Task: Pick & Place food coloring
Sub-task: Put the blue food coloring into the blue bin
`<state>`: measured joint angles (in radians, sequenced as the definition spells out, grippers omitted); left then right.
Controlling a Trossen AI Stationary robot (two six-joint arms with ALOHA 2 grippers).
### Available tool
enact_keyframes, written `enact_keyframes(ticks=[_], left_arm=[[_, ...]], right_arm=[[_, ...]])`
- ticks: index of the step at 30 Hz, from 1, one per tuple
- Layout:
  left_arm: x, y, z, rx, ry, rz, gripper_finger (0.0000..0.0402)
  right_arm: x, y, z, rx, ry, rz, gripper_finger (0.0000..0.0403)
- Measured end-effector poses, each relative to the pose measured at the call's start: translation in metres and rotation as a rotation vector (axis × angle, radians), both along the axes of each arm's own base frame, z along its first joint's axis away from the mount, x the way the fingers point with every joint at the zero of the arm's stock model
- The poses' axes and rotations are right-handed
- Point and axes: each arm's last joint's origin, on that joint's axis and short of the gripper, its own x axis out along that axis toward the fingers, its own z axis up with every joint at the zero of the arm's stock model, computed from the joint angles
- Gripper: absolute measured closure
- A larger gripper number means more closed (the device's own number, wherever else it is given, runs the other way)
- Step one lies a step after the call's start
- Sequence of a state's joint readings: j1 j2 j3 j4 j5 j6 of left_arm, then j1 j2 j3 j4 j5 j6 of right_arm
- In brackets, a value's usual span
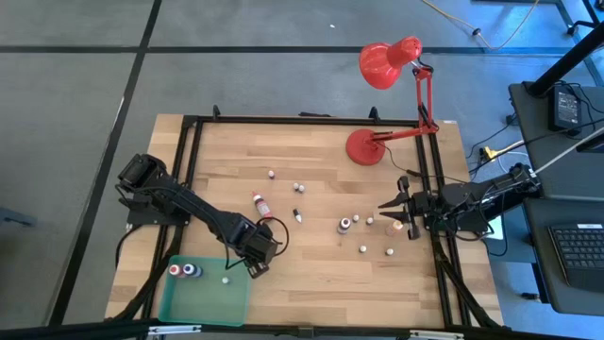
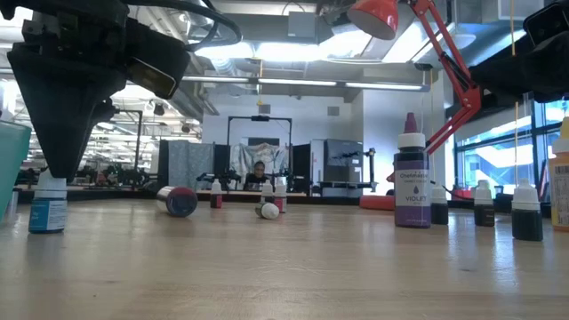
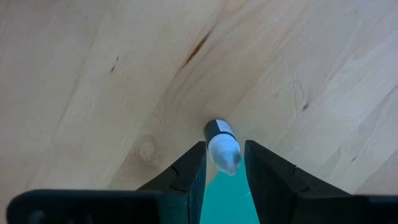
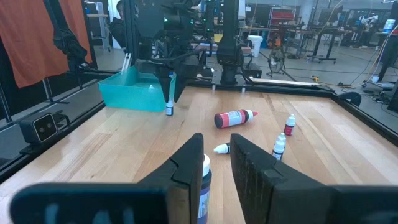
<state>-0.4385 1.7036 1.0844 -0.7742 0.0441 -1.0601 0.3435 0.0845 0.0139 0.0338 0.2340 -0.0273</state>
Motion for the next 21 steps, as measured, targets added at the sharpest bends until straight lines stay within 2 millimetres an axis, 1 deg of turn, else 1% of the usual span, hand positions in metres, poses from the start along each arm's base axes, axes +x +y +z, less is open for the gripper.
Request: enact_keyframes(ticks=[6,21], left_arm=[[0.0012,-0.0005,-0.0064,0.003,0.005,0.0,0.0302],[0.001,-0.0014,-0.0071,-0.028,0.023,-0.005,0.0311]], right_arm=[[0.0,0.0,0.0001,0.0,0.0,0.0,0.0319],[0.0001,0.0,0.0,0.0,0.001,0.0,0.0319]])
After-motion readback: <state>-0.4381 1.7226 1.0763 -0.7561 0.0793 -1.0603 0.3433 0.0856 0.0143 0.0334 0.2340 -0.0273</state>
